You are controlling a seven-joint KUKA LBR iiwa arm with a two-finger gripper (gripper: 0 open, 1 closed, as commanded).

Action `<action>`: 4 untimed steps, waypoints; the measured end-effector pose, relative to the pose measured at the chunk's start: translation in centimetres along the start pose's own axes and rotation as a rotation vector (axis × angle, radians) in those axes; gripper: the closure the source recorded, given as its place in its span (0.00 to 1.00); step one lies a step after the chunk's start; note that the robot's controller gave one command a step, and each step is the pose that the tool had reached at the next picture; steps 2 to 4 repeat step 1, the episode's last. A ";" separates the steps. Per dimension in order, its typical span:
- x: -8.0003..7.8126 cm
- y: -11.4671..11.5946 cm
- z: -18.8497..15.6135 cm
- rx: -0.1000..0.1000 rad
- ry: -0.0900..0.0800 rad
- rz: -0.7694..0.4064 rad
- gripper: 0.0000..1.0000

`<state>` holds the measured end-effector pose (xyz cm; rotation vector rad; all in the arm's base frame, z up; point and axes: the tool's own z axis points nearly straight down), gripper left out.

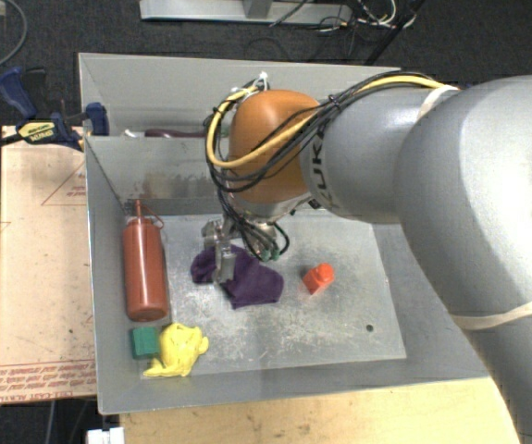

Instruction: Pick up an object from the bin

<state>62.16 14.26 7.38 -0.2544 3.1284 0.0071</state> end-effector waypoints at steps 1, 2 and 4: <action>0.0 0.0 -0.4 0.000 0.000 0.000 1.00; 0.0 0.0 -0.4 0.000 0.000 0.000 1.00; 0.0 0.0 -0.4 0.000 0.000 0.000 1.00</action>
Offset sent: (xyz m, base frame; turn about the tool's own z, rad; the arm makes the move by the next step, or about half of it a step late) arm 0.0000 0.0000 0.0261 0.0000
